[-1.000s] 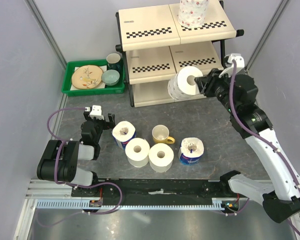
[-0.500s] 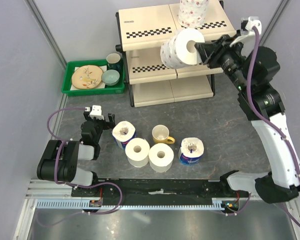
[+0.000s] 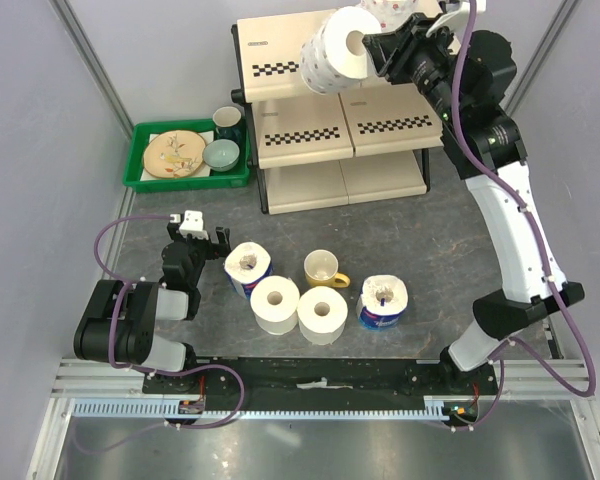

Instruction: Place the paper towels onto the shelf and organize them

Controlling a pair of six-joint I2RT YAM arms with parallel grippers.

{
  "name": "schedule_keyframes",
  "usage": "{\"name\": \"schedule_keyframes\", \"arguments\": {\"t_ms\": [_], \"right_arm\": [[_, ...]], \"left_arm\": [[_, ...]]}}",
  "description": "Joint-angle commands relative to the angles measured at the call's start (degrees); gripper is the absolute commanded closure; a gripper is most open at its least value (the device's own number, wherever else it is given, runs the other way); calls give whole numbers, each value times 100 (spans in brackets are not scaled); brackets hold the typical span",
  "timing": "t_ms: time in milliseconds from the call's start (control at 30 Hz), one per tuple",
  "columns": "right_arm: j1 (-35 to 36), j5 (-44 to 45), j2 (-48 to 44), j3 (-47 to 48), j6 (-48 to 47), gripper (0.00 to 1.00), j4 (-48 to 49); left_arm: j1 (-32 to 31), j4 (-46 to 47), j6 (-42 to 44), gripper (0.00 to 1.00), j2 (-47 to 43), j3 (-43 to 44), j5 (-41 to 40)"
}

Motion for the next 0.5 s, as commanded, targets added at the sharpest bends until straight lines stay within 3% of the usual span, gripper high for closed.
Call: {"name": "schedule_keyframes", "arguments": {"t_ms": [0, 467], "right_arm": [[18, -18, 166, 555, 25, 70, 722], [202, 631, 1081, 1311, -661, 70, 924]], "left_arm": [[4, 228, 116, 0, -43, 49, 58], [4, 220, 125, 0, -43, 49, 58]]}}
